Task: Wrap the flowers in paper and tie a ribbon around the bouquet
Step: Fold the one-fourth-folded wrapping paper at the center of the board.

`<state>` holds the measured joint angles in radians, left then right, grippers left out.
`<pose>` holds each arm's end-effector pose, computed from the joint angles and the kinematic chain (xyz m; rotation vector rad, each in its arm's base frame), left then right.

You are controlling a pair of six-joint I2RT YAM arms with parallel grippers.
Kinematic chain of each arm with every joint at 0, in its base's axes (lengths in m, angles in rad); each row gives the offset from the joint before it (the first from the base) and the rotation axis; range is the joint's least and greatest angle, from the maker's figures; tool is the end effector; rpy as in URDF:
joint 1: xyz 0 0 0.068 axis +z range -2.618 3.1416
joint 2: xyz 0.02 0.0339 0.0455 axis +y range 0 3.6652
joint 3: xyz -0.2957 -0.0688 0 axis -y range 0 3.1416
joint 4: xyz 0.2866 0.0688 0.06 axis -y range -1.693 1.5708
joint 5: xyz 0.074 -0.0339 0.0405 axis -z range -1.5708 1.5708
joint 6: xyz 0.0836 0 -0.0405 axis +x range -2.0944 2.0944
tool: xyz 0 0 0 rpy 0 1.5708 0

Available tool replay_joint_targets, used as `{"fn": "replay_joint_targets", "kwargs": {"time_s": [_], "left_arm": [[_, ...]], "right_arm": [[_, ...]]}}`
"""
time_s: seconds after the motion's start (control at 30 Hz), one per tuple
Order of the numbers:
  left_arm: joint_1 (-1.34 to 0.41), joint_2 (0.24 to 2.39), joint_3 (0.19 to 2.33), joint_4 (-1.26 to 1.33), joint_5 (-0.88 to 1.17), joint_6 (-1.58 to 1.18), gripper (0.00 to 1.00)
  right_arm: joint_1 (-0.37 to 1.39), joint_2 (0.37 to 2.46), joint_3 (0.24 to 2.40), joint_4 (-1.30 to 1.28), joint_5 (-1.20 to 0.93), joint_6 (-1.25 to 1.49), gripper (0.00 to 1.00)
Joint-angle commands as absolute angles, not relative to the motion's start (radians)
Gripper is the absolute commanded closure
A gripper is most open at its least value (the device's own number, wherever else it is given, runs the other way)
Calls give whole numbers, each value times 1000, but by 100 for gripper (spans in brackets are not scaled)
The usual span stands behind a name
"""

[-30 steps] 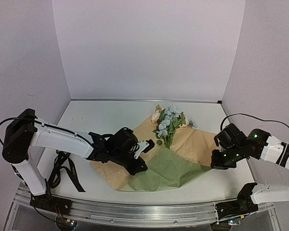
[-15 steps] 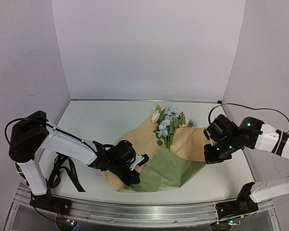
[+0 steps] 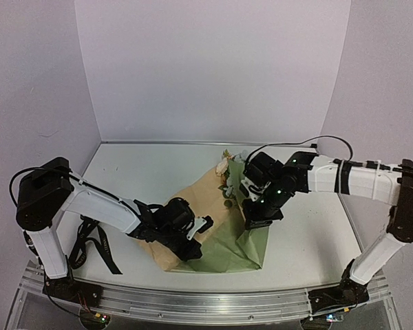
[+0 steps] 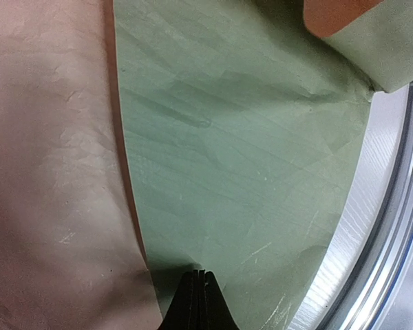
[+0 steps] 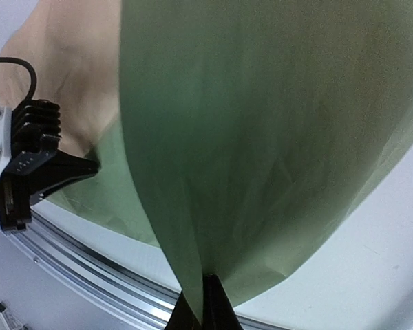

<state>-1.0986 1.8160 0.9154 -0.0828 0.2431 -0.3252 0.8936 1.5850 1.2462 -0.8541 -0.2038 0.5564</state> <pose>0.1653 -0.3679 0.0839 1.1281 2.5016 -0.7954 0.2199 0.3005 0.2256 -0.5488 2.8824 0.5966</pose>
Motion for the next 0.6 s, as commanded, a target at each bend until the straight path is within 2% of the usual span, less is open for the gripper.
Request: {"fn": "replay_joint_targets", "kwargs": {"time_s": [0.0, 0.17, 0.33, 0.57], "left_arm": [[-1091, 1799, 920, -50, 227, -331, 100], [-1087, 1781, 919, -58, 212, -330, 99], [-1079, 1762, 921, -70, 207, -328, 98], [-1065, 1697, 916, -100, 210, -335, 93]], "right_arm": [[899, 1685, 1311, -731, -343, 611, 100], [898, 1794, 1369, -647, -434, 663, 96], [894, 1849, 1387, -629, -481, 673, 87], [888, 1869, 1345, -555, -540, 686, 62]]}}
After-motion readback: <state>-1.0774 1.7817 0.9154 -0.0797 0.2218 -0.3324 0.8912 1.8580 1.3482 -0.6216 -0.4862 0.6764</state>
